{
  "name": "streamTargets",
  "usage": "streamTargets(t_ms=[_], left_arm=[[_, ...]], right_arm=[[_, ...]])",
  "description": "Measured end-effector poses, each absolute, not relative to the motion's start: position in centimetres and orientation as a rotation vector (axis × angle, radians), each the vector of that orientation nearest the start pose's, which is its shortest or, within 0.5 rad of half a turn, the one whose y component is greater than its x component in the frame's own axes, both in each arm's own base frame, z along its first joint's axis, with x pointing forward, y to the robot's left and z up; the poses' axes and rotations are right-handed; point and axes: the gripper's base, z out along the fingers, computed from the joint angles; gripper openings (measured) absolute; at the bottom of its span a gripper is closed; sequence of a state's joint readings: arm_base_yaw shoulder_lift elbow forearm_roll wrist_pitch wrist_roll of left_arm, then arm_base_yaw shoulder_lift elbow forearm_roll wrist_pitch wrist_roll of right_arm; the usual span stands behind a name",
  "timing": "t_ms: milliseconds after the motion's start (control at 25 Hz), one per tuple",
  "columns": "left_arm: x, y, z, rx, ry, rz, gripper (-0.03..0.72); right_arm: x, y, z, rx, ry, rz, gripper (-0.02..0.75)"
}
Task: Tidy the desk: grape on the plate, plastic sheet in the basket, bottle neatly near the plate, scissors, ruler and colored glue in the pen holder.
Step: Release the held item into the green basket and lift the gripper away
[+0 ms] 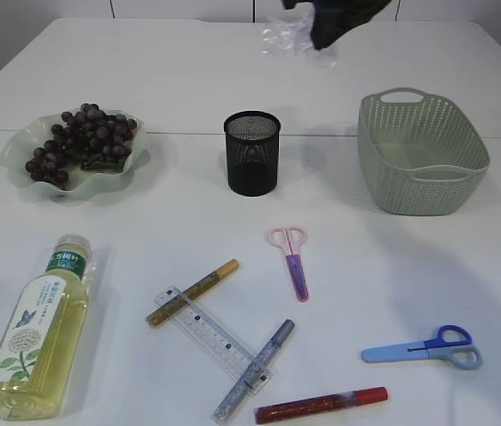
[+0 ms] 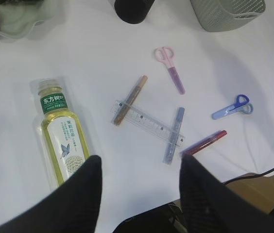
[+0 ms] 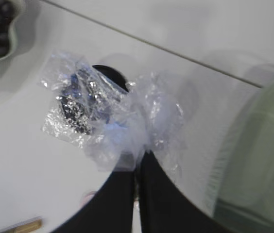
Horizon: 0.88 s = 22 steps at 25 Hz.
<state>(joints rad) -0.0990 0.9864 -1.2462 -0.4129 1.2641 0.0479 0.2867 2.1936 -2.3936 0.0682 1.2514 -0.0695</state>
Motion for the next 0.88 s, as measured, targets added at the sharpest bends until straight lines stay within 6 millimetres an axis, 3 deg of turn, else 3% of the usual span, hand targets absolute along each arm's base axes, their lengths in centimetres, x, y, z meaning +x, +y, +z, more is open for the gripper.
streamTargets(t_ms=[280, 440, 640, 880], left_arm=[[15.3, -5.0, 42.0, 0.203, 2.440, -0.561, 0.379], [15.3, -5.1, 42.0, 0.204, 2.439, -0.563, 0.379], [15.3, -5.1, 42.0, 0.204, 2.439, -0.564, 0.379], [15.3, -5.1, 42.1, 0.206, 2.438, -0.565, 0.379]], right_arm=[[47.8, 5.8, 34.9, -0.228, 2.521, 0.033, 0.015], [48.0, 3.1, 34.9, -0.159, 2.528, -0.007, 0.015], [48.1, 1.9, 34.9, -0.120, 2.531, -0.019, 0.015], [48.1, 1.8, 34.9, -0.117, 2.531, -0.034, 0.015]])
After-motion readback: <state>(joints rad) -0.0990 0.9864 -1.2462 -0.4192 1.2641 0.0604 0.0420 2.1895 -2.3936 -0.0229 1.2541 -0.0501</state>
